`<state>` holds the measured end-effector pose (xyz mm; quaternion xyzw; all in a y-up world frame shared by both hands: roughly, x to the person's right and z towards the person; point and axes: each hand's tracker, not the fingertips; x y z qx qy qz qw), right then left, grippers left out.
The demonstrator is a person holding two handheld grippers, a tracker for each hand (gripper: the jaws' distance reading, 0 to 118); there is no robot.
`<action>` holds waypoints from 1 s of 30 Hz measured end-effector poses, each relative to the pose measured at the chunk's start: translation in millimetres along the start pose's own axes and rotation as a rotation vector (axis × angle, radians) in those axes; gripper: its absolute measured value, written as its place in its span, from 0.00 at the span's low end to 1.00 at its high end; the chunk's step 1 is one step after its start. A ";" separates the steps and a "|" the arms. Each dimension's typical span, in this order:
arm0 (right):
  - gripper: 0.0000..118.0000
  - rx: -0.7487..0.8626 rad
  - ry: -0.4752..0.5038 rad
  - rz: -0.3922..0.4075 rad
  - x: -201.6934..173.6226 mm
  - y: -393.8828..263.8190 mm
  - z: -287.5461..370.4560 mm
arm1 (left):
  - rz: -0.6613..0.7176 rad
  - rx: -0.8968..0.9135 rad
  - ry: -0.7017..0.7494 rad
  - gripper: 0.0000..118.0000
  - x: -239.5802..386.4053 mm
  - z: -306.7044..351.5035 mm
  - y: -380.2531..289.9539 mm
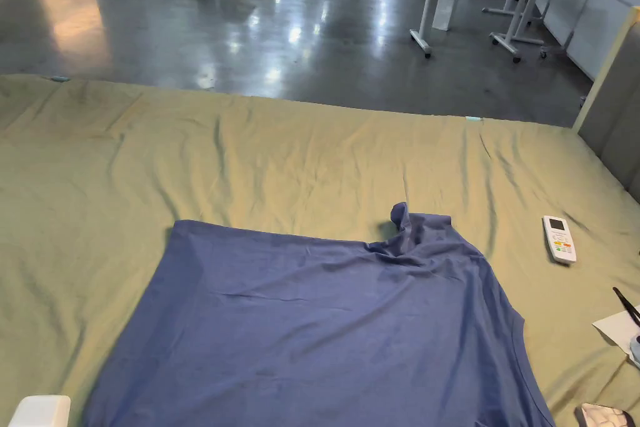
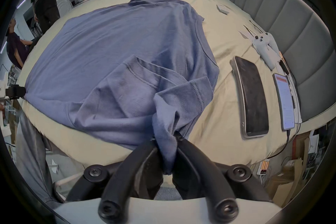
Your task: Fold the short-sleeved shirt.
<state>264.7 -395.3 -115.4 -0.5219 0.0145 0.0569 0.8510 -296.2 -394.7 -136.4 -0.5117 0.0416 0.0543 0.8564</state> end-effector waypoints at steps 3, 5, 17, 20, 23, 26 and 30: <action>0.05 0.028 0.023 -0.049 8.8 0.4 7.2 | 0.012 0.041 -0.012 0.05 -1.0 2.8 0.4; 0.05 0.090 0.029 -0.059 11.5 2.7 16.2 | 0.024 0.069 -0.017 0.05 -1.8 5.6 4.5; 0.05 0.317 0.030 -0.108 20.6 104.3 44.5 | 0.007 0.269 -0.037 0.05 12.5 12.0 101.0; 0.05 0.322 0.014 -0.127 24.1 139.3 27.6 | 0.023 0.277 -0.046 0.05 15.1 -3.0 134.0; 0.05 0.304 0.007 -0.160 28.1 168.0 4.9 | 0.011 0.275 -0.035 0.05 22.5 -22.2 160.9; 0.05 0.266 -0.008 -0.172 28.3 191.7 -23.5 | 0.000 0.248 -0.029 0.05 29.0 -46.9 183.4; 0.05 0.199 -0.019 -0.190 32.0 210.0 -62.9 | -0.031 0.206 -0.007 0.05 37.9 -78.2 198.2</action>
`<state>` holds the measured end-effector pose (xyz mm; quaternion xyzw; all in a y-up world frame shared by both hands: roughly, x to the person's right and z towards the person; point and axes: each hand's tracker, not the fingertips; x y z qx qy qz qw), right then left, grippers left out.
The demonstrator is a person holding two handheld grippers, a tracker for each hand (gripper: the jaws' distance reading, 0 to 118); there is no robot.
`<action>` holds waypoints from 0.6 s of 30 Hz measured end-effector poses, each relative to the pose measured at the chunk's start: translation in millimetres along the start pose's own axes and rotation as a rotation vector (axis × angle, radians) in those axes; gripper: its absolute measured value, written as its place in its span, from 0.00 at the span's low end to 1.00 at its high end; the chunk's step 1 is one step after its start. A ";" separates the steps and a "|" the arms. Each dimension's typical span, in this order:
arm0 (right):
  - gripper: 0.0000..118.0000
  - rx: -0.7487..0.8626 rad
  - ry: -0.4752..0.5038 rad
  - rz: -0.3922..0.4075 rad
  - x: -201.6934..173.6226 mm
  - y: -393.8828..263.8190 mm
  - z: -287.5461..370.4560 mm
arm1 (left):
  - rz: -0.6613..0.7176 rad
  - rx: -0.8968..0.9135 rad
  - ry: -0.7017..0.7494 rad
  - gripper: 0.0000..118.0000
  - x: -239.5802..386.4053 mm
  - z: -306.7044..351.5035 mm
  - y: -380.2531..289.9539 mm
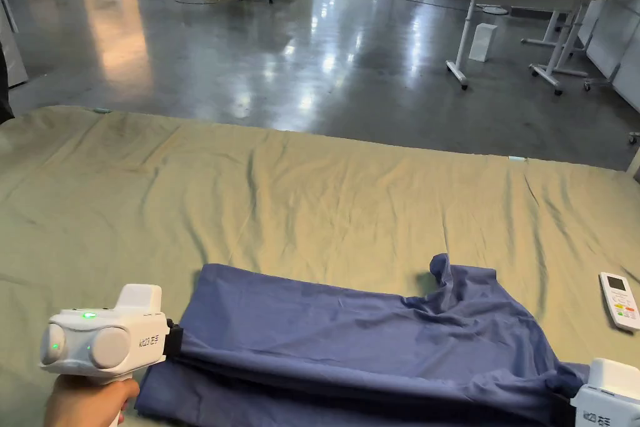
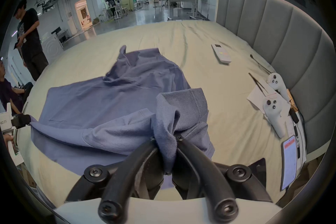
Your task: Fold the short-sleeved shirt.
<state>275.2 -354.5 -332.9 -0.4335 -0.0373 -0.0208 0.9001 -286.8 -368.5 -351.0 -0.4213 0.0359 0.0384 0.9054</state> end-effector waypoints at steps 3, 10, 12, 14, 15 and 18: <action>0.05 -0.035 -0.013 0.018 -1.0 -2.2 -18.4 | -0.017 -0.032 0.012 0.05 2.8 -15.5 -1.1; 0.17 -0.001 -0.004 0.052 -10.1 -14.7 -14.3 | -0.005 -0.013 0.056 0.18 2.5 -18.4 -13.3; 0.42 0.073 0.007 0.064 -15.7 -14.3 6.1 | -0.009 0.038 0.057 0.44 3.5 -4.0 -16.0; 0.60 0.182 0.029 0.059 -18.9 -14.1 22.8 | -0.002 0.107 0.023 0.63 7.1 13.7 -18.0; 0.64 0.246 0.029 0.061 -23.6 -14.1 33.3 | 0.001 0.149 0.012 0.66 11.2 25.8 -19.1; 0.69 0.437 0.025 0.080 -39.3 -17.1 66.2 | 0.011 0.304 -0.005 0.66 22.4 61.0 -21.9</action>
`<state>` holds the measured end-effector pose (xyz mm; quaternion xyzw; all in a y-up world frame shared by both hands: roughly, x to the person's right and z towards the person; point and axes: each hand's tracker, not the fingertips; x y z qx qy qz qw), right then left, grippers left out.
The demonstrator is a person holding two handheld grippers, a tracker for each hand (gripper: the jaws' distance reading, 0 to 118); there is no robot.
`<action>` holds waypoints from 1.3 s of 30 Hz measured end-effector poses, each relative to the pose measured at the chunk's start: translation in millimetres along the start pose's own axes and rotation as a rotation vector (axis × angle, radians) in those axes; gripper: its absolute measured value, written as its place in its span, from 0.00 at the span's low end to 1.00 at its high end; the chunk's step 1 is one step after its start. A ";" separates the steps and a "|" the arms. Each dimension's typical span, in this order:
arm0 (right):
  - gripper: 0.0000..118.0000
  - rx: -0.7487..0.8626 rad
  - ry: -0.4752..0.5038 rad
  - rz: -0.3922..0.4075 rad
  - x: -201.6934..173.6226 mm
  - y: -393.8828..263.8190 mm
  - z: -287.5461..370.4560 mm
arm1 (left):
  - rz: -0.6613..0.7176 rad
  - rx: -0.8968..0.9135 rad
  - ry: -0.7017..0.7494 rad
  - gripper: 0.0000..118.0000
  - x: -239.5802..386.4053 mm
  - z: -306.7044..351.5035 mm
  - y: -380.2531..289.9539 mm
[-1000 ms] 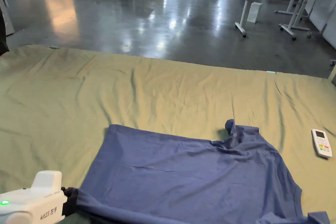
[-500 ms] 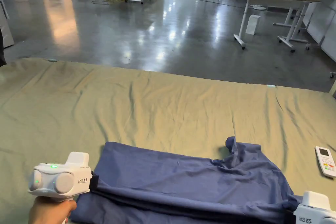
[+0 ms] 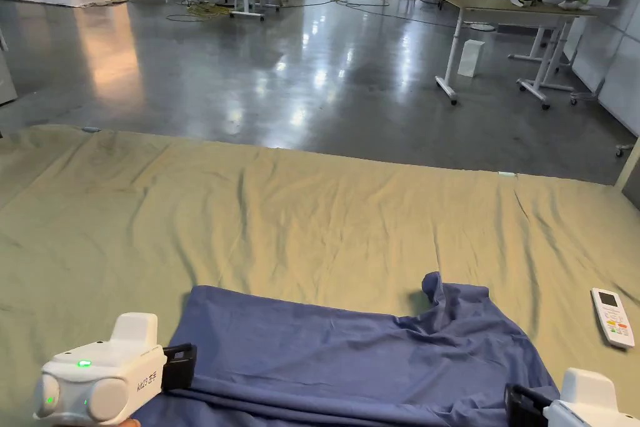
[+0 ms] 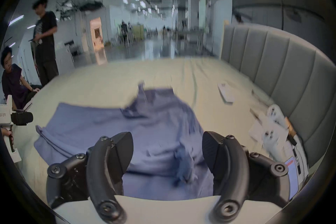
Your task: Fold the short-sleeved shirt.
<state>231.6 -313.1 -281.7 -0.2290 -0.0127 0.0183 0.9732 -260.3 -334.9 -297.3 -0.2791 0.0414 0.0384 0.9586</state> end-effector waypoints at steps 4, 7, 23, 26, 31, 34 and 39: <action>0.69 0.202 -0.007 -0.011 -26.1 15.5 38.8 | -0.009 0.182 0.004 0.65 19.0 41.8 9.7; 0.58 0.325 -0.026 0.010 -43.7 23.8 64.6 | -0.029 0.280 0.023 0.60 31.0 70.4 14.1; 0.00 0.464 -0.025 0.089 -72.0 31.8 112.2 | -0.021 0.274 0.044 0.00 34.5 143.0 7.8; 0.00 0.440 -0.027 0.088 -67.0 27.3 108.8 | 0.031 0.111 0.038 0.00 8.5 117.6 0.7; 0.00 0.391 -0.037 0.102 -60.1 20.3 102.9 | 0.077 -0.127 0.044 0.00 -31.3 56.2 -9.0; 0.00 0.367 -0.042 0.116 -58.2 13.7 98.2 | 0.058 -0.284 0.049 0.09 -43.0 21.9 -14.2; 0.00 0.313 -0.049 0.110 -54.1 4.6 88.7 | 0.076 -0.419 0.064 0.79 -48.5 -19.4 -20.1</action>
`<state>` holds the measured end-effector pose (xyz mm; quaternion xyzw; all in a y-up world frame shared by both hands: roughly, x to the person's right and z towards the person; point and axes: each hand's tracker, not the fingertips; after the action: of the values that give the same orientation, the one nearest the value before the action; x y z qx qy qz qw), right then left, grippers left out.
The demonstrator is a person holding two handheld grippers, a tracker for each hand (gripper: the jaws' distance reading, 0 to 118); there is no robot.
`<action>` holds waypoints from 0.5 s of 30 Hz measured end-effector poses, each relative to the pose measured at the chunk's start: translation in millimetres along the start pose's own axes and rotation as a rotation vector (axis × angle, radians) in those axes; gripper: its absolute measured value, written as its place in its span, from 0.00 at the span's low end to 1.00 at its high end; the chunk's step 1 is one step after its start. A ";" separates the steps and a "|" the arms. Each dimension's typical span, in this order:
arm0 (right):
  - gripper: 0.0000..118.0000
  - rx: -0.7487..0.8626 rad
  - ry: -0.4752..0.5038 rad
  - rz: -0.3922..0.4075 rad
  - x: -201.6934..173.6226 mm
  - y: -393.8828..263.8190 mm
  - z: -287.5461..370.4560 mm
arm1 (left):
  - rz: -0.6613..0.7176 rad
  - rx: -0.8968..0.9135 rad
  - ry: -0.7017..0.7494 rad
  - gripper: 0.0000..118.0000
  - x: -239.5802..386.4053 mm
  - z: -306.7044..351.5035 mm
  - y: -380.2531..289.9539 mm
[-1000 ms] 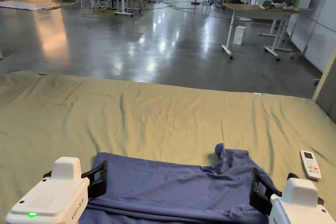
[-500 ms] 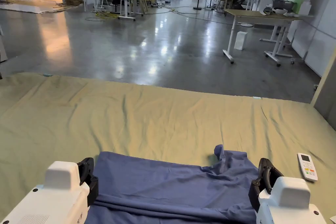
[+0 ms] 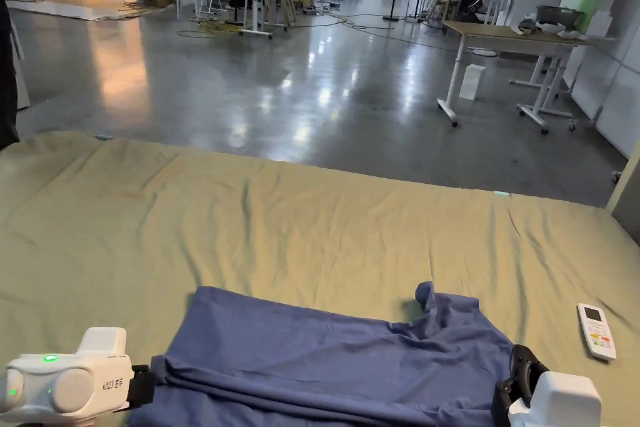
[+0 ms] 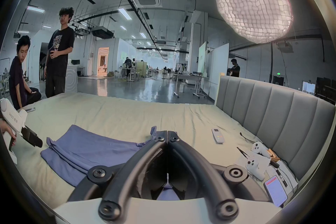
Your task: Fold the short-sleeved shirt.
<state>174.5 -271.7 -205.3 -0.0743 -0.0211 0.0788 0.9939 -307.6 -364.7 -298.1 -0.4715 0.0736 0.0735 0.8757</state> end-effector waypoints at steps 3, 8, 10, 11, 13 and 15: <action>0.00 -0.026 -0.004 0.000 1.6 -7.3 -2.2 | -0.012 -0.078 0.023 0.79 3.7 -24.0 -0.3; 0.00 -0.067 -0.013 0.004 8.2 -16.5 -4.0 | -0.043 -0.204 0.077 0.69 11.3 -56.3 -16.4; 0.00 -0.082 -0.019 0.004 12.5 -20.3 -4.8 | -0.060 -0.159 0.105 0.64 20.7 -46.4 -18.1; 0.00 -0.091 -0.022 0.003 15.0 -22.5 -5.4 | -0.082 -0.149 0.096 0.55 24.4 -42.6 -19.7; 0.00 -0.113 -0.027 -0.002 20.7 -27.4 -9.3 | -0.155 -0.129 0.077 0.29 31.7 -38.5 -22.2; 0.00 -0.151 -0.036 -0.012 27.6 -32.4 -14.8 | -0.180 -0.125 0.051 0.07 33.3 -37.4 -21.5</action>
<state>207.5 -301.1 -214.2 -0.1475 -0.0451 0.0723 0.9854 -273.0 -405.8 -307.5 -0.5314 0.0485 -0.0128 0.8456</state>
